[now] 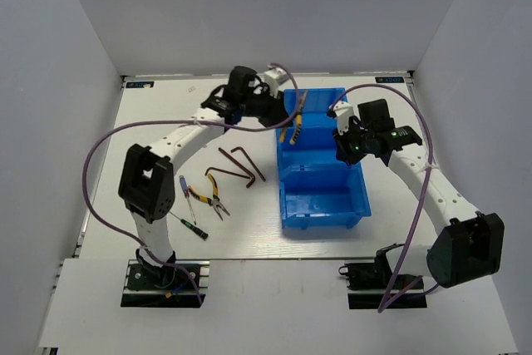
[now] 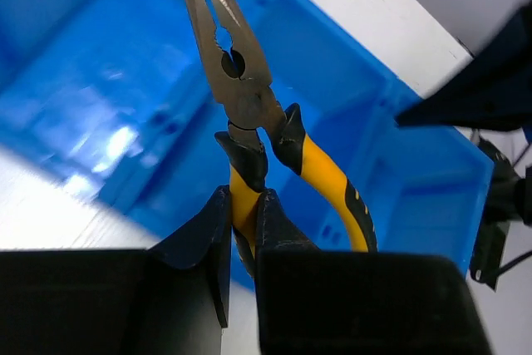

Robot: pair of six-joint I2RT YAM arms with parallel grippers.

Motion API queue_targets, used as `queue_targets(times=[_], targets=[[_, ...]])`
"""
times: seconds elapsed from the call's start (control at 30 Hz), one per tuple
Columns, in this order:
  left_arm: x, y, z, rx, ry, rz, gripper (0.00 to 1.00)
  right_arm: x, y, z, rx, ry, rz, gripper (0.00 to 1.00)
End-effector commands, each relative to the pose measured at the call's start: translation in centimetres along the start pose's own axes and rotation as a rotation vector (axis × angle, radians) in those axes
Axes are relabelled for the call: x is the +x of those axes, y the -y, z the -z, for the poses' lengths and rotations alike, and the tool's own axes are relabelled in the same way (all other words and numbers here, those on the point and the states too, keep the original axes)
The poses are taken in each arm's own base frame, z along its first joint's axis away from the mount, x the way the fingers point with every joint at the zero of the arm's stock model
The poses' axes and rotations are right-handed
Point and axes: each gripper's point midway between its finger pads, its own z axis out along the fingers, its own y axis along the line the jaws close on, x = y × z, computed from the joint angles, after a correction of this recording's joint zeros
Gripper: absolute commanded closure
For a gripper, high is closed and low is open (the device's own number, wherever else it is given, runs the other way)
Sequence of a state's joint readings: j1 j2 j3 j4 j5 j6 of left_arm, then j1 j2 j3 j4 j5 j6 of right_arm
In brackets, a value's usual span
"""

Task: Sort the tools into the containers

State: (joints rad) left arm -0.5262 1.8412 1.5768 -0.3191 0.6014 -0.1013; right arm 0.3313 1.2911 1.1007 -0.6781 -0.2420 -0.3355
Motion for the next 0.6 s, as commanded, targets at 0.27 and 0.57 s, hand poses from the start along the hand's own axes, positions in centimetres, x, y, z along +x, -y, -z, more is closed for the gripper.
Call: queue_targets(times=[0.27, 0.57], targets=[[1.5, 1.0, -6.3, -0.251, 0.1, -0.147, 1.0, -2.3, 4.6, 3.8, 0.231, 0.201, -0.081, 1.0], [2.5, 0.7, -10.2, -0.285, -0.013, -0.136, 0.66, -1.5, 2.9, 3.4, 0.129, 0.197, -0.081, 0.86]])
